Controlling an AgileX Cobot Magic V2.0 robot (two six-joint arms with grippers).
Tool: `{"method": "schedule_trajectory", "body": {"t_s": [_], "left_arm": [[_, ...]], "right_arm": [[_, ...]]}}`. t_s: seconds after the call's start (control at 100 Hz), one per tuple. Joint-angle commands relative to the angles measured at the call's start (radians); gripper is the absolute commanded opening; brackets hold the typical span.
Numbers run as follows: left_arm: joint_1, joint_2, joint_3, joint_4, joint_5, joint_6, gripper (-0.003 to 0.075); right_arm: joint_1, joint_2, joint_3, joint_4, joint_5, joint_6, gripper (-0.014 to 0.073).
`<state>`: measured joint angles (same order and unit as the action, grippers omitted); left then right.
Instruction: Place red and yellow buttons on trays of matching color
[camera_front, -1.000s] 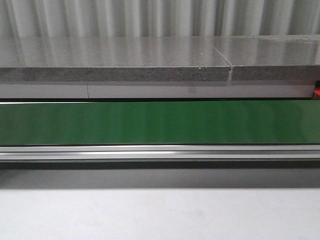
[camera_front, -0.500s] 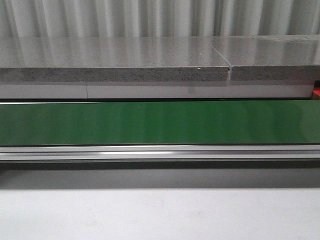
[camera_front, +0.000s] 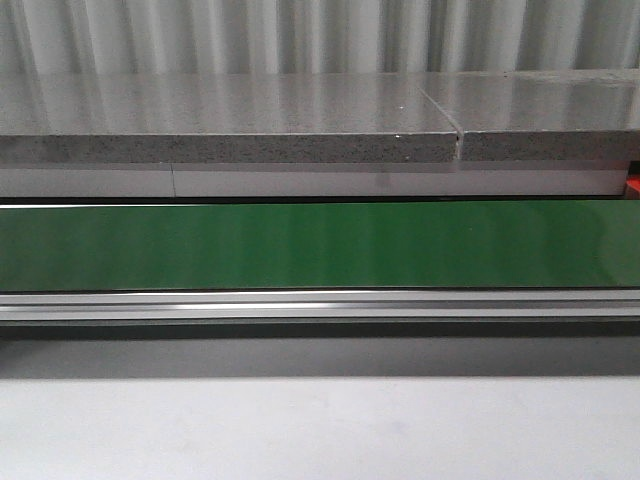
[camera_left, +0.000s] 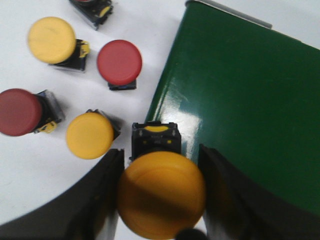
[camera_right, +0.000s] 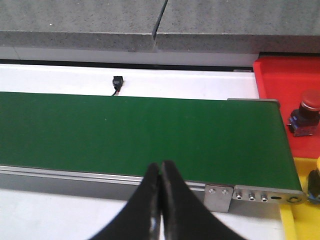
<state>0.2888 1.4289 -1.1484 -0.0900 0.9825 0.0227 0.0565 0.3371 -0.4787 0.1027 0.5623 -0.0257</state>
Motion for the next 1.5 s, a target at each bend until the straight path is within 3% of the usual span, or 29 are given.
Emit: {"method": "schedule_trajectory", "body": {"t_s": [0.0, 0.4, 0.47, 0.59, 0.66, 0.95, 1.07, 1.37, 1.49], "left_arm": [[-0.038, 0.014, -0.051, -0.009, -0.033, 0.001, 0.0195], [-0.094, 0.150, -0.130, -0.019, -0.036, 0.001, 0.0224], [-0.094, 0.160, -0.134, -0.028, -0.036, 0.002, 0.0302], [-0.094, 0.160, -0.142, -0.030, -0.056, 0.002, 0.0524], [-0.094, 0.160, -0.161, -0.048, -0.056, 0.002, 0.0596], [-0.073, 0.160, -0.271, -0.070, -0.005, -0.059, 0.0596], [-0.030, 0.160, -0.276, -0.070, 0.036, -0.119, 0.0596], [0.089, 0.194, -0.274, -0.131, 0.103, -0.121, 0.0595], [0.106, 0.237, -0.274, -0.135, 0.121, -0.121, 0.0557]], "right_arm": [[-0.001, 0.006, -0.025, -0.008, -0.069, -0.007, -0.0106], [-0.001, 0.006, -0.025, -0.008, -0.069, -0.007, -0.0106], [-0.001, 0.006, -0.025, -0.008, -0.069, -0.007, -0.0106], [-0.001, 0.006, -0.025, -0.008, -0.069, -0.007, -0.0106], [-0.001, 0.006, -0.025, -0.008, -0.069, -0.007, -0.0106], [-0.001, 0.006, -0.025, -0.008, -0.069, -0.007, -0.0106], [-0.001, 0.006, -0.025, -0.008, -0.069, -0.007, -0.0106], [-0.001, 0.006, -0.025, -0.008, -0.069, -0.007, -0.0106], [-0.001, 0.006, -0.025, -0.008, -0.069, -0.007, -0.0106]]}}
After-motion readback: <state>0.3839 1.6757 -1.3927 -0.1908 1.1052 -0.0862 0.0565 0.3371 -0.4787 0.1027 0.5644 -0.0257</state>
